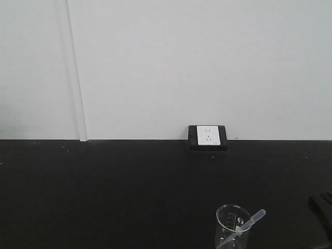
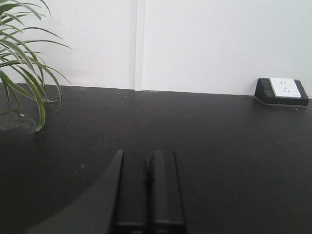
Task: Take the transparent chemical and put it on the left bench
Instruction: 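Move the right gripper down to the dropper pipette in the beaker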
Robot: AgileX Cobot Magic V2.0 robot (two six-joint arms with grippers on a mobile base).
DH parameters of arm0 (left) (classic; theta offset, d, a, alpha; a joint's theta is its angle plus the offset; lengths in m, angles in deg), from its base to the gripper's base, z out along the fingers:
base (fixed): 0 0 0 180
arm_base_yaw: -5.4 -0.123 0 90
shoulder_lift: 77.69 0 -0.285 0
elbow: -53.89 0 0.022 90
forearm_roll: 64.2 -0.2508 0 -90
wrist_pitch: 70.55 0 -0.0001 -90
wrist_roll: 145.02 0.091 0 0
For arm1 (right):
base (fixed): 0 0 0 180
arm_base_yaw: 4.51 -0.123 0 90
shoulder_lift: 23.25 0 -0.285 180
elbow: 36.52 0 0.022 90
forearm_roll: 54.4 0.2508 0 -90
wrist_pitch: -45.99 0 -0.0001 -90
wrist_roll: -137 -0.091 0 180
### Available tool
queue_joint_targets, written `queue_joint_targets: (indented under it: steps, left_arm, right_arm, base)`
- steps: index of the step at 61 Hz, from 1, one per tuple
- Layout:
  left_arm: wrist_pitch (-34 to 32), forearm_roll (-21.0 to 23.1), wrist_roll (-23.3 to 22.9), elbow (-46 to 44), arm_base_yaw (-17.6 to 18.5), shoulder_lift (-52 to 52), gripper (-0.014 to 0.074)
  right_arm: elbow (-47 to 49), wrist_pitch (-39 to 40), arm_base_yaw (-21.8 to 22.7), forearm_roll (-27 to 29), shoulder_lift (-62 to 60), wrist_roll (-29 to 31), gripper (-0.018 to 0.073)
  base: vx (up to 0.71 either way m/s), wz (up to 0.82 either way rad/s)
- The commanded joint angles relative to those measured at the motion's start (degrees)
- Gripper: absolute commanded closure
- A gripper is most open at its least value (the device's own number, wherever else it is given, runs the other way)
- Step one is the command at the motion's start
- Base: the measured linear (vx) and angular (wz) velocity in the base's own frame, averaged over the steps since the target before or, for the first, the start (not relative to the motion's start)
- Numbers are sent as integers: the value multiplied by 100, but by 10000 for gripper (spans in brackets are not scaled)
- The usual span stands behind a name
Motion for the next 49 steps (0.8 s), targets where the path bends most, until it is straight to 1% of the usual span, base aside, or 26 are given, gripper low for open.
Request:
queue_joint_targets:
  steps: [1, 5, 12, 17, 22, 27, 30, 33, 37, 42, 49]
  left_arm:
    - [-449, 4, -45, 93, 10, -110, 600]
    - [-449, 4, -45, 93, 10, -110, 600]
    - [-449, 4, -45, 93, 10, -110, 600]
    - [-449, 4, -45, 93, 10, -110, 600]
    - [-449, 4, -45, 93, 10, -110, 600]
    - [-449, 4, -45, 93, 10, -110, 600]
    - [-449, 4, -45, 93, 10, -110, 600]
    - [-449, 4, -45, 93, 10, -110, 600]
    - [-449, 4, -45, 93, 10, -110, 600]
    - [-449, 4, -45, 93, 10, -110, 600]
    - [-449, 4, -45, 93, 10, -110, 600]
  right_arm:
    - [339, 944, -12, 119, 611, 34, 519]
    - [437, 1136, -12, 227, 1004, 57, 494]
    - [522, 1437, -12, 698, 1522, 62, 426]
    - [522, 1621, -12, 1167, 1861, 62, 349]
    - [522, 1733, -12, 1393, 2135, 62, 272]
    - [522, 1910, -12, 1357, 2455, 9, 176]
    - [522, 2048, -17, 1293, 2598, -123, 143]
    - [522, 2330, -17, 1111, 2766, -291, 115]
    - [522, 2760, -17, 857, 2965, -396, 98]
    - [522, 3185, -17, 640, 3207, -498, 99]
    - [522, 3324, -17, 593, 3562, -909, 99]
  base:
    - [0, 0]
    - [0, 0]
    - [0, 0]
    - [0, 0]
    - [0, 0]
    - [0, 0]
    - [0, 0]
    - [0, 0]
    - [0, 0]
    - [0, 0]
    - [0, 0]
